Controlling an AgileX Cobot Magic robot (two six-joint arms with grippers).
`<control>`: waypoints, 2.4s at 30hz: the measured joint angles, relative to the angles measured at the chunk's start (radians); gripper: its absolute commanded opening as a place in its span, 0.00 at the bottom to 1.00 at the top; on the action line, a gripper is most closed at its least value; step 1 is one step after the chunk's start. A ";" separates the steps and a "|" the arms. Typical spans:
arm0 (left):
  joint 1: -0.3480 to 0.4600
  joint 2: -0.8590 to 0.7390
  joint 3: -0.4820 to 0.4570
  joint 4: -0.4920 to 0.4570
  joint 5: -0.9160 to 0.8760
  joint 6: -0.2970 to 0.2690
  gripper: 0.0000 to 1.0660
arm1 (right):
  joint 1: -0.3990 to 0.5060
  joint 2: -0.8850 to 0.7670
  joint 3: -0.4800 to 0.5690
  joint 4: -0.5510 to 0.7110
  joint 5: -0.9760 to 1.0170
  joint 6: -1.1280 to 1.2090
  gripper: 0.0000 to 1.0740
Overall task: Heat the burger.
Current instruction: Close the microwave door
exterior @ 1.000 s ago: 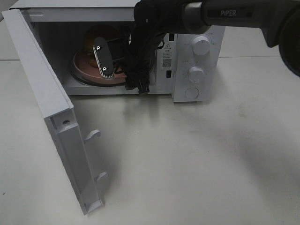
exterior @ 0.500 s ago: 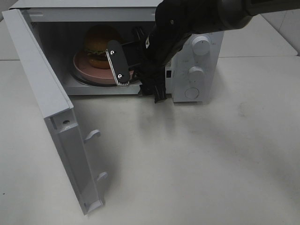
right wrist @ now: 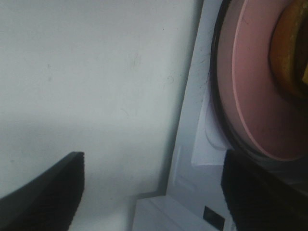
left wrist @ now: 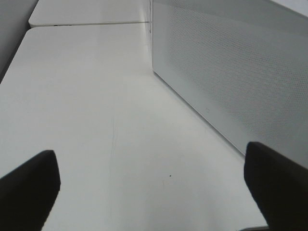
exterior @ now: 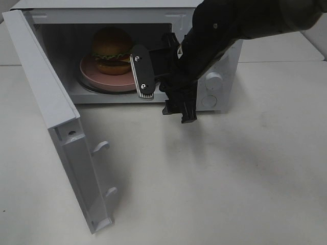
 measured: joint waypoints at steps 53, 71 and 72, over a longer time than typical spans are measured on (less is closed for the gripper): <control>0.000 0.000 0.000 0.000 0.000 0.000 0.92 | 0.000 -0.945 0.553 0.009 0.534 1.096 0.71; 0.000 0.000 0.000 0.000 0.000 0.000 0.92 | 0.000 -1.350 0.584 0.011 0.734 1.176 0.71; 0.000 0.000 0.000 0.000 0.000 0.000 0.92 | 0.000 -1.364 0.600 0.011 0.734 1.176 0.71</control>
